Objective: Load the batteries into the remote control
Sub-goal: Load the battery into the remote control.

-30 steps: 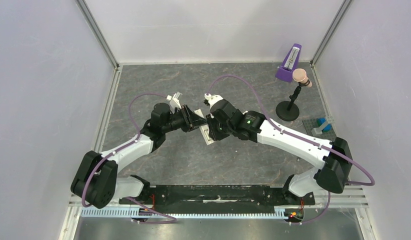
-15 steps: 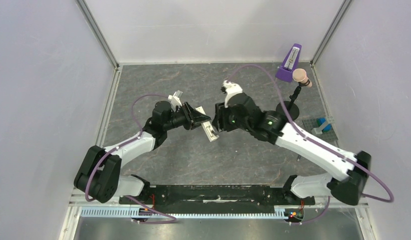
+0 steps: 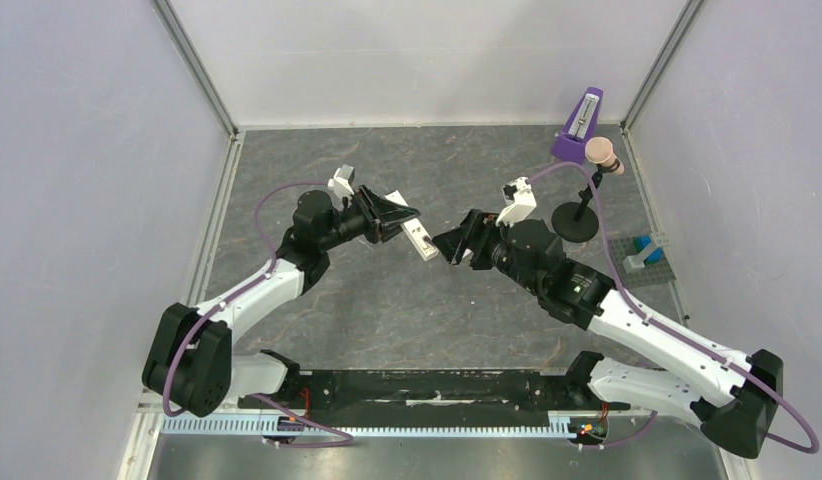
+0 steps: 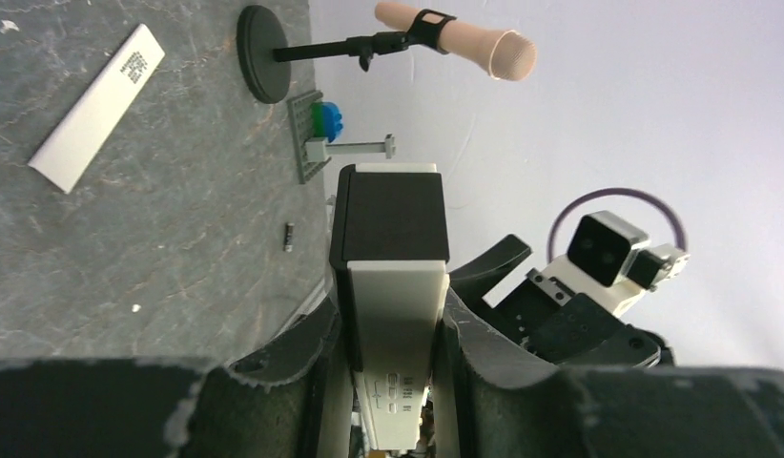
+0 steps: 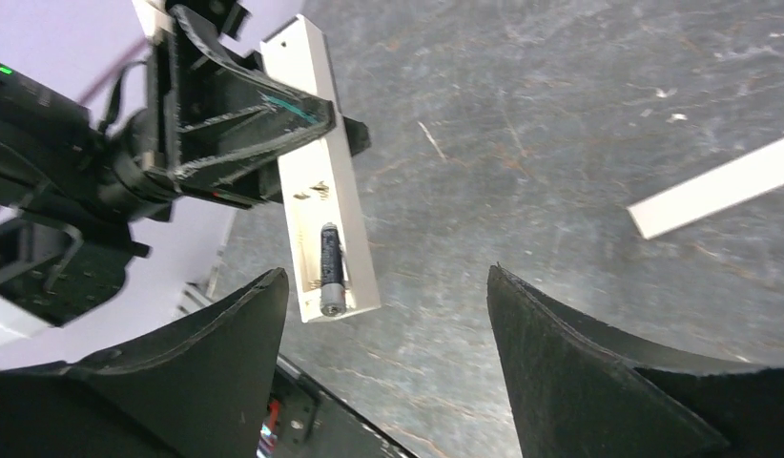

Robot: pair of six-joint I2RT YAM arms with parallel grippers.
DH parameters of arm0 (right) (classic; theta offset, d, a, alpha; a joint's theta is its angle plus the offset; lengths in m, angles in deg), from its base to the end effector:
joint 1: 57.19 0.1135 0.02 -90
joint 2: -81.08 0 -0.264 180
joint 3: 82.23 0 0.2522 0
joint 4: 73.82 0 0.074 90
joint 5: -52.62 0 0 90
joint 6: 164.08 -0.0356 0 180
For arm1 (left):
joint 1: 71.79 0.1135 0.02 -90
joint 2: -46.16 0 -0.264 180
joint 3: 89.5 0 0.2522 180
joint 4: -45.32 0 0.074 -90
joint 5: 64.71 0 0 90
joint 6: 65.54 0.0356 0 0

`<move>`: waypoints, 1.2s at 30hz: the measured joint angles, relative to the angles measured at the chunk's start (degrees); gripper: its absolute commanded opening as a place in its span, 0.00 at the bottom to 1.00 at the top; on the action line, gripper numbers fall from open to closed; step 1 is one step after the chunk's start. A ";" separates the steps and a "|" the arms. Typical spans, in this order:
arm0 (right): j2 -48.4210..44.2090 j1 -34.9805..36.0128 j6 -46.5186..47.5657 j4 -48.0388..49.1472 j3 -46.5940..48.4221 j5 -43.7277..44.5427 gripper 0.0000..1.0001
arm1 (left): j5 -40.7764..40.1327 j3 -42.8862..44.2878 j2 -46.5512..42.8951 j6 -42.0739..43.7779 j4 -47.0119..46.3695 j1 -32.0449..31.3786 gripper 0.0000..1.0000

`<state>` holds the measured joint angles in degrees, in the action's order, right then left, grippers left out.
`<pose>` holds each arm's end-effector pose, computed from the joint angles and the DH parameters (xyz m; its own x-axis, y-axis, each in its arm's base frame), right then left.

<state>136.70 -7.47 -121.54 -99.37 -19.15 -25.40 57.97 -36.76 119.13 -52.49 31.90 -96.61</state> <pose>0.1507 0.1664 0.3303 -0.5916 0.4167 -0.6902 -0.2704 0.7039 0.6568 0.2484 -0.1361 0.2664 -0.8425 -0.5137 -0.1618 0.0848 0.1702 -0.9818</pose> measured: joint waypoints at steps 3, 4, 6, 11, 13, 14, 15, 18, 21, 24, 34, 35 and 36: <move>-0.28 0.00 -2.95 5.33 -1.68 -0.61 0.82 | -0.63 0.46 -0.17 -3.34 0.02 0.00 0.02; -0.55 0.00 -4.00 7.56 -2.21 -0.74 0.82 | -0.79 0.61 -0.17 -4.26 0.04 0.00 0.02; -1.33 0.00 -5.38 10.80 -3.19 -0.87 0.82 | -1.14 0.81 -0.26 -5.38 0.04 0.00 0.02; -3.98 0.00 -8.26 16.24 -5.66 -0.92 0.80 | -1.75 0.83 -0.52 -9.46 -0.48 0.07 0.02; -4.81 0.00 -9.27 17.75 -6.54 -0.70 0.78 | -2.19 0.83 -0.52 -10.80 -1.29 0.07 0.02; -5.25 0.00 -9.68 18.27 -6.99 -0.50 0.77 | -2.29 0.83 -0.52 -11.69 -1.95 0.07 0.02; -5.51 0.00 -10.23 18.67 -7.39 -0.37 0.76 | -2.38 0.83 -0.52 -12.52 -2.54 0.07 0.02; -5.66 0.00 -11.56 19.08 -8.04 -0.07 0.76 | -2.51 0.83 -0.52 -14.62 -4.02 0.07 0.02; -4.96 0.00 -12.39 19.54 -8.09 -0.09 0.76 | -2.49 0.83 -0.52 -15.82 -5.11 0.07 0.02; -3.96 0.00 -12.41 20.11 -8.09 -0.09 0.76 | -2.49 0.81 -0.52 -17.11 -6.14 0.07 0.02; -1.88 0.00 -12.35 21.62 -8.09 -0.09 0.76 | -2.51 0.81 -0.52 -18.69 -7.52 0.07 0.02; -1.51 0.00 -12.33 21.73 -8.09 -0.13 0.76 | -2.49 0.81 -0.52 -18.69 -7.50 0.07 0.02; -1.14 0.00 -12.26 21.88 -8.09 -0.22 0.77 | -2.47 0.79 -0.52 -18.69 -7.50 0.07 0.02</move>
<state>135.56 -7.47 -133.81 -77.49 -27.23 -25.61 55.50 -35.97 118.61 -71.17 24.41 -96.55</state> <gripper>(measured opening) 0.761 0.358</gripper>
